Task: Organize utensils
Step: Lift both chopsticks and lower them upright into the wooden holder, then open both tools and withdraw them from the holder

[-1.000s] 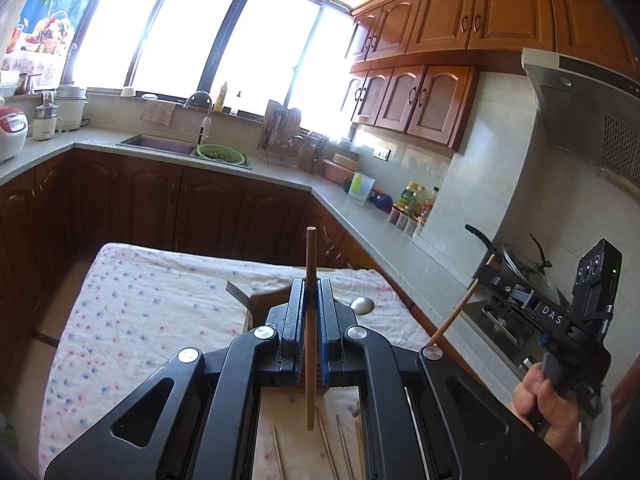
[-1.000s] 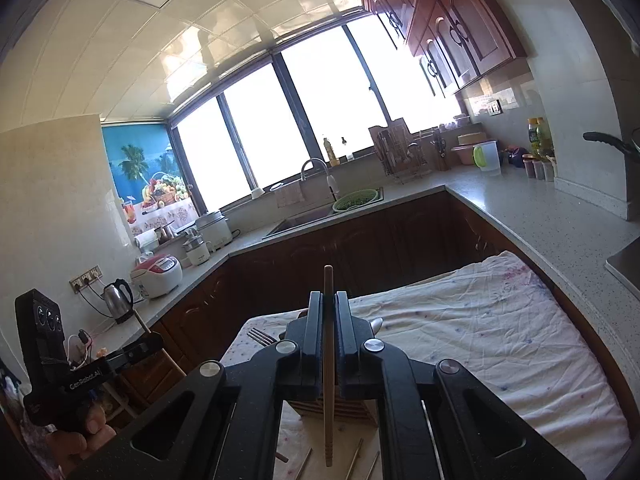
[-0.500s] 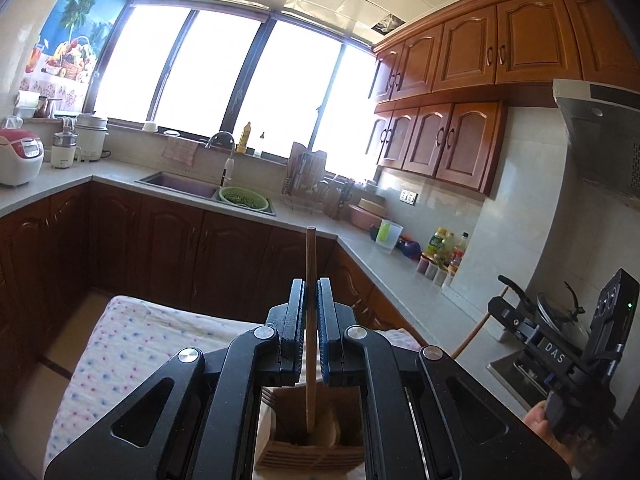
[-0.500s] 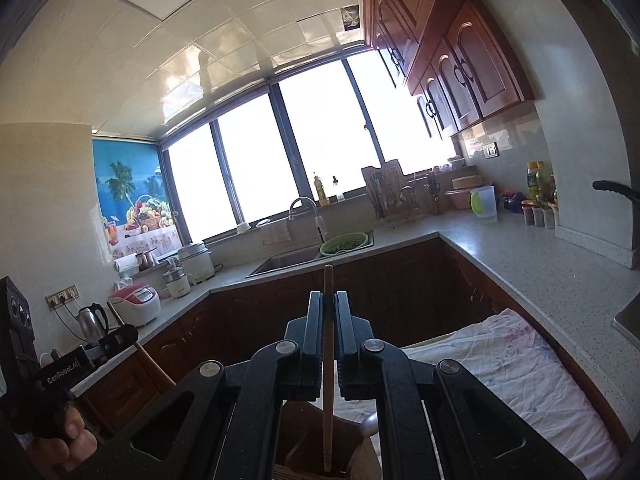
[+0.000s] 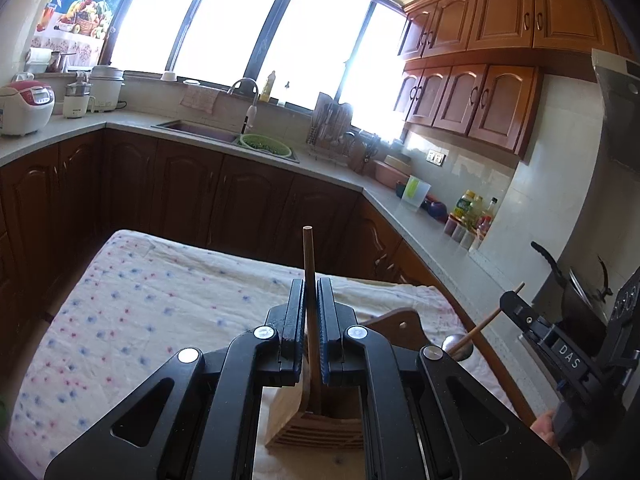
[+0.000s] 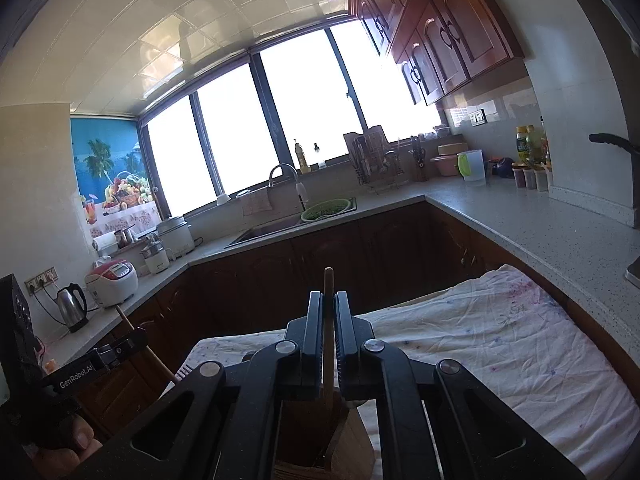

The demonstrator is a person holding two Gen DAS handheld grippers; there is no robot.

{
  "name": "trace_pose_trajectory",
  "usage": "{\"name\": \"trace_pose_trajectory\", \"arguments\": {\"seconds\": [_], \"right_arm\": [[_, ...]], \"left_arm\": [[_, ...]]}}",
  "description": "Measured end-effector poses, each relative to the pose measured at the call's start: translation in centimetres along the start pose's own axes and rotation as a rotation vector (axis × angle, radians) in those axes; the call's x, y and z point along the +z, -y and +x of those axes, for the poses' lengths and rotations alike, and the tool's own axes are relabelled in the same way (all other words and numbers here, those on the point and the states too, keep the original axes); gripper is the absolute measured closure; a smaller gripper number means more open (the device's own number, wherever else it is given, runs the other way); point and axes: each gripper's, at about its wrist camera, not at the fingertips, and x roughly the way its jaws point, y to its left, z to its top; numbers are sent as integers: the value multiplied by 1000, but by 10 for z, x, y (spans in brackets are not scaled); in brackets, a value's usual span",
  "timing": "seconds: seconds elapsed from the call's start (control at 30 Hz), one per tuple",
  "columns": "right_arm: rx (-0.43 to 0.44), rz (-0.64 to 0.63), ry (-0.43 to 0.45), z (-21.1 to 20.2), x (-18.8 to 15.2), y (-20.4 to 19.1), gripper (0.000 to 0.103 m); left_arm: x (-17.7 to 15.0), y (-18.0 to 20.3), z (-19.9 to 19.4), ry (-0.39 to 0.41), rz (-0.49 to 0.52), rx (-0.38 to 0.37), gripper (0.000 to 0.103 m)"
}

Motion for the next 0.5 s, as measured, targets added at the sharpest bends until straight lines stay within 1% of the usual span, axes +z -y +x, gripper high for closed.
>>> {"name": "trace_pose_trajectory", "arguments": {"seconds": [0.07, 0.37, 0.43, 0.5], "right_arm": [[1, 7, -28, 4, -6, 2, 98], [1, 39, -53, 7, -2, 11, 98], [1, 49, -54, 8, -2, 12, 97], [5, 64, -56, 7, -2, 13, 92]], "left_arm": [[-4, 1, 0, 7, 6, 4, 98], [0, 4, -1, -7, 20, 10, 97], [1, 3, 0, -23, 17, 3, 97], [0, 2, 1, -40, 12, -2, 96]]}}
